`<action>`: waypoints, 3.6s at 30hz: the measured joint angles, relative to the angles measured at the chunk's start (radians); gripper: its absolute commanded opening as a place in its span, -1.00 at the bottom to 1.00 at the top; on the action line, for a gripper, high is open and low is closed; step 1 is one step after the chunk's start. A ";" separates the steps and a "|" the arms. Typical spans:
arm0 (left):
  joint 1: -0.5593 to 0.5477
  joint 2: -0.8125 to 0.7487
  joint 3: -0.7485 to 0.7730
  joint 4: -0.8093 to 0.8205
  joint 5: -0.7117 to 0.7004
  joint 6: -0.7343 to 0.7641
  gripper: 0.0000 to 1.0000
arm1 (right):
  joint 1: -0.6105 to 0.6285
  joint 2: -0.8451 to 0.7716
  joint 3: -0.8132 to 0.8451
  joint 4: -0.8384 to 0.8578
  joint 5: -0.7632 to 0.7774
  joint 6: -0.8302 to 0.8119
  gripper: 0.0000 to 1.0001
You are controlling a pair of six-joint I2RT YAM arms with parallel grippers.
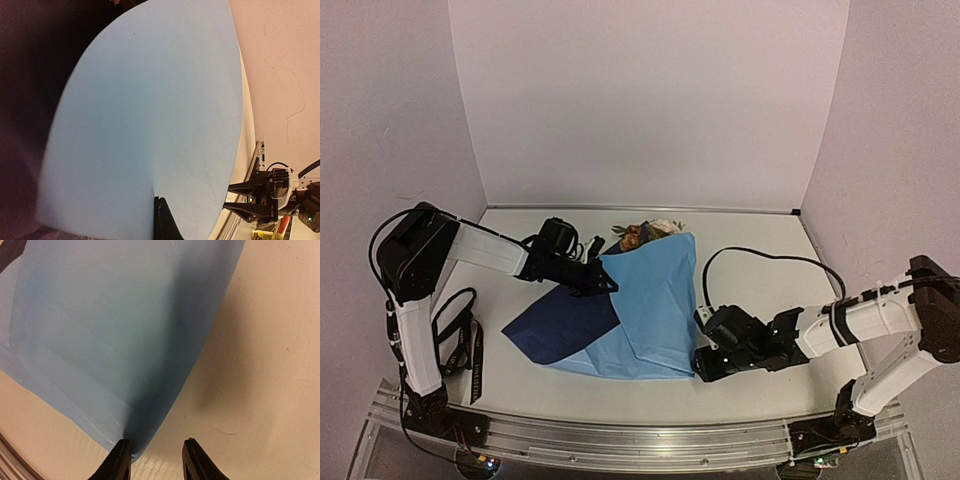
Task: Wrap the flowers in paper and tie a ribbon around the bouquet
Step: Fold the one-fourth-folded wrapping paper at the center of the board, then press the fold line of the 2/3-folded wrapping paper.
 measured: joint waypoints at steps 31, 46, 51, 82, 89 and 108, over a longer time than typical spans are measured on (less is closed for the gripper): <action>-0.003 -0.006 0.004 -0.060 -0.056 0.034 -1.00 | 0.028 -0.107 -0.043 0.040 -0.043 0.056 -0.34; -0.007 -0.006 0.012 -0.079 -0.052 0.048 -1.00 | -0.102 0.147 0.001 0.382 -0.272 0.223 -0.89; -0.007 -0.006 0.018 -0.107 -0.057 0.066 -1.00 | -0.104 0.228 -0.066 0.572 -0.300 0.309 -0.89; -0.416 -0.075 0.056 -0.233 -0.190 0.097 -0.65 | -0.099 0.253 -0.107 0.692 -0.309 0.364 -0.87; -0.415 -0.035 -0.026 -0.147 -0.159 0.039 -0.76 | -0.099 0.254 -0.104 0.692 -0.312 0.366 -0.87; -0.436 -0.005 -0.031 -0.180 -0.260 0.018 -0.87 | -0.098 0.206 -0.132 0.686 -0.329 0.397 -0.78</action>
